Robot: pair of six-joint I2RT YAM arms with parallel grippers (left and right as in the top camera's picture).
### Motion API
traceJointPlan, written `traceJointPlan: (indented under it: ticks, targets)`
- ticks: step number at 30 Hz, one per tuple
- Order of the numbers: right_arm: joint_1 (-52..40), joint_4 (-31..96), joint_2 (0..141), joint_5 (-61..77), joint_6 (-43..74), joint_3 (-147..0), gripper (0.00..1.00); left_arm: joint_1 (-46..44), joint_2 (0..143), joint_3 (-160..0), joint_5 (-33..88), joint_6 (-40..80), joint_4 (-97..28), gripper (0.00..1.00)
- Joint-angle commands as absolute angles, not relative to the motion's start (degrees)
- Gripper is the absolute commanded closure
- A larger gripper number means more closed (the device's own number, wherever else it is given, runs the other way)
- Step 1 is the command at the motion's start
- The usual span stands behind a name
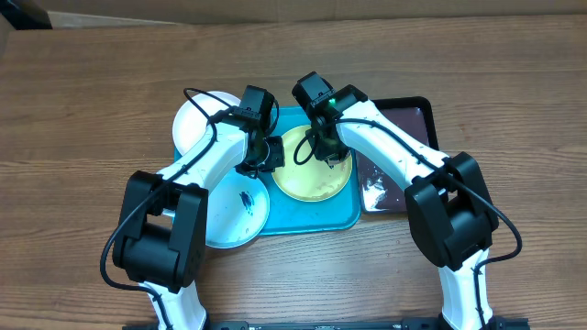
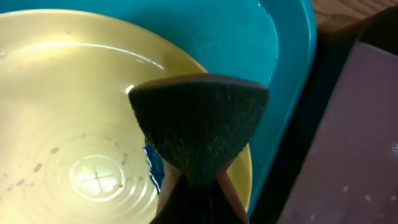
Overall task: Clean dirty plates on tray and stack at the side
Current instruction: 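Scrub the yellow plate with the sponge while the left gripper holds it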
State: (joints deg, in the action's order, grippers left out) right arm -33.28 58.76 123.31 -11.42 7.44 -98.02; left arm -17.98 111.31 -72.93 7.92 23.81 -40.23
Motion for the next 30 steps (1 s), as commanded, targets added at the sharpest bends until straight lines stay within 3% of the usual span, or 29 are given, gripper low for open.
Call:
traceJointPlan:
  ticks: [1,8,30]
  targets:
    - [-33.26,57.93,123.63,-13.02,7.46,-96.09,0.96,-17.93,112.6,-73.84,8.43,23.33,-40.25,0.96]
    - [-33.12,52.86,123.63,-13.58,9.67,-88.66,0.96,-17.93,112.6,-73.84,8.43,23.33,-40.25,0.96]
    - [-30.72,53.56,123.63,15.0,7.73,-87.0,0.96,-17.93,112.6,-73.84,8.45,23.35,-39.9,0.96]
